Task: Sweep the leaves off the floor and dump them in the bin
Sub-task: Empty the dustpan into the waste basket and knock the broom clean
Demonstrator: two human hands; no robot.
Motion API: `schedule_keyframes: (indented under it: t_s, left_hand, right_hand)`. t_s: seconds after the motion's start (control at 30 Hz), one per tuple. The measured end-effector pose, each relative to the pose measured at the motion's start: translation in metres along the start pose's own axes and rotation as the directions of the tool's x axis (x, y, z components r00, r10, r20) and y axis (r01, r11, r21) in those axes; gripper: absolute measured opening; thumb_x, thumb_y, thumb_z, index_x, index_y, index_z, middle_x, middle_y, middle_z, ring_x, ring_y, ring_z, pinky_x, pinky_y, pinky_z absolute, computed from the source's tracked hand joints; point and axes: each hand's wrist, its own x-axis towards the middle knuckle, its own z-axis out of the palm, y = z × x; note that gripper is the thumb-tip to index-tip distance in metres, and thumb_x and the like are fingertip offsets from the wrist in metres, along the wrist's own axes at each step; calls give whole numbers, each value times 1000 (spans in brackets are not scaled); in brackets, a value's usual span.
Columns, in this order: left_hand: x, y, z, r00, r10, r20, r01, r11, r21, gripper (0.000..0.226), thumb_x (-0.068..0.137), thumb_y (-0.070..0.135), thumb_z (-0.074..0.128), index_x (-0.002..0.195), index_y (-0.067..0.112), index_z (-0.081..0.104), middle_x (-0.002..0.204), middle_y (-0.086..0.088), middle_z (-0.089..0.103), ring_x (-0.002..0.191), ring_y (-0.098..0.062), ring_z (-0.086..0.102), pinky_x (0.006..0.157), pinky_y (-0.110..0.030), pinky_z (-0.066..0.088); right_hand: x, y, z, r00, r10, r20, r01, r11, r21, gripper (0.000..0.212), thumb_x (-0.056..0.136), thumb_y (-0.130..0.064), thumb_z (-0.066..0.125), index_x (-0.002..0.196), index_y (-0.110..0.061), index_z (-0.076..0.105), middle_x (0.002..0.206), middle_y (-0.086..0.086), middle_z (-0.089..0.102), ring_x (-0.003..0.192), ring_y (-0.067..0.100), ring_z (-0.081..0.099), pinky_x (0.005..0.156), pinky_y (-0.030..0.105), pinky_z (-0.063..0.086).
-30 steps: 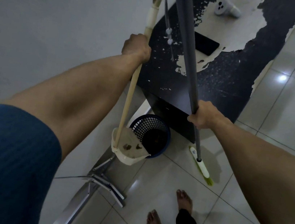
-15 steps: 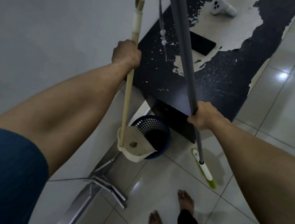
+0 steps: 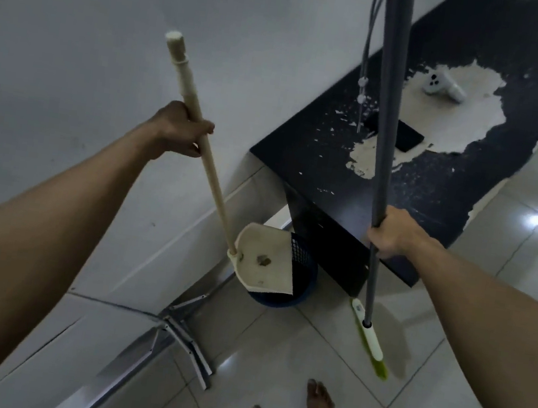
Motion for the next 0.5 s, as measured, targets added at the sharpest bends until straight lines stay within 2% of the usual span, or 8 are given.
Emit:
schedule_keyframes:
  t_s: [0.1,0.2,0.3,0.37,0.5]
  left_hand:
    - [-22,-19,-31,998,39,-52,-45,994,-101,25,88,28,71,99,6,69,106,-15,71,89,-25,75,78,-37,63]
    - [-40,-33,-40,984,60,-168,-81,989,-123,31,89,34,71,101,6,71,102,-10,73,84,-22,76,74,-37,64]
    - [-53,-38,-20,972,83,-219,-95,994,-44,38,91,35,69,109,2,70,101,-9,75,77,-19,76,67,-33,64]
    - [-56,-34,2,967,136,-214,-130,991,45,40,92,36,66,108,-1,69,102,-14,74,79,-25,75,72,-39,64]
    - [-49,-8,44,958,195,-210,-148,965,218,39,93,40,58,103,4,69,99,-16,73,84,-32,73,81,-43,61]
  right_hand:
    - [-1,-18,-5,1000,-4,25,4,1000,-5,14,86,-14,72,92,-8,61,85,17,72,62,30,76,52,42,64]
    - [-1,-38,-10,999,-23,44,25,998,-51,13,88,-12,74,93,-6,63,88,18,73,58,27,76,51,37,63]
    - [-2,-63,-18,998,-65,25,66,996,-62,8,85,-7,74,87,-3,67,85,21,74,61,31,77,56,42,65]
    - [-4,-77,-25,997,-79,22,80,996,-49,9,86,-6,73,90,-2,67,85,23,74,65,35,77,60,45,66]
    - [0,-97,-47,994,-90,58,93,995,-44,18,89,-7,74,100,2,63,86,27,73,63,36,76,47,34,60]
